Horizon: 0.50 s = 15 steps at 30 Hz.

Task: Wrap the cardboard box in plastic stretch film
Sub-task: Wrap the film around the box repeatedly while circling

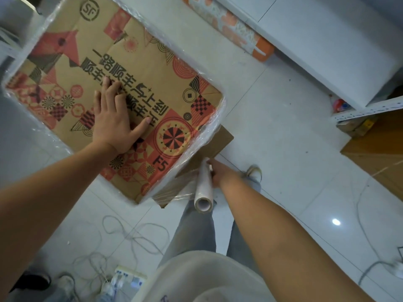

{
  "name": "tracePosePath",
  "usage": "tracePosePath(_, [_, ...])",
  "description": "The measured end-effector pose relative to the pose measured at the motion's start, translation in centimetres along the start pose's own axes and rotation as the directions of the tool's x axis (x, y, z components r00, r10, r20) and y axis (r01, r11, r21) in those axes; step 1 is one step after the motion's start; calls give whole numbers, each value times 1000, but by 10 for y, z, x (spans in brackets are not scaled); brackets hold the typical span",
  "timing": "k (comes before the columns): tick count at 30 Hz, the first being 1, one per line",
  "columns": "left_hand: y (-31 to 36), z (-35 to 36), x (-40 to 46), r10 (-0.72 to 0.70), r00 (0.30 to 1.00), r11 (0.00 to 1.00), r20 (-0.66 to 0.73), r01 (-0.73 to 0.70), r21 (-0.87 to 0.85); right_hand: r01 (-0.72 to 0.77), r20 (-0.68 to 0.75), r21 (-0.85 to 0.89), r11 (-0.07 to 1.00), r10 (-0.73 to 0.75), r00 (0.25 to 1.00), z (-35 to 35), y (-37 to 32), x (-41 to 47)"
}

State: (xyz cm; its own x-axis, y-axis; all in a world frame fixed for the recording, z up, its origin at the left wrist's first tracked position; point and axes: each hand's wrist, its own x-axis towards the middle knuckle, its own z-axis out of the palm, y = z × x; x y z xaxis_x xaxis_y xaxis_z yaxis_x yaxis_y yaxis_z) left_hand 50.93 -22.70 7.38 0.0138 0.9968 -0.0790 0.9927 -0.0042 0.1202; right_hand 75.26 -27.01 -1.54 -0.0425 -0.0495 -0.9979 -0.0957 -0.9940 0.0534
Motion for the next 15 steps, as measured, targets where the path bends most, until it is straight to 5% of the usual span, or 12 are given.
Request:
tracePosePath(2, [-1,-2,-3,68,998,997,-15,-67,27,-54,126,-30,998,57,990,0,-2,-1])
tracePosePath(5, [3,-6,-2,167,986,975,16,-168,147,-73,131,-140,987,91,987,-9,-9,-2])
tracePosePath(10, [21,-13,7,138,986,978,-89,-121,167,-53,122,-92,994,64,990,-27,-18,-2])
tracePosePath(13, [66,-17,28,-233,952,966,-197,250,69,-2,152,-93,996,16,988,-30,-26,-4])
tracePosePath(15, [92,-17,45,-544,821,835,-177,550,-16,-47,205,-143,989,76,976,-29,-30,-1])
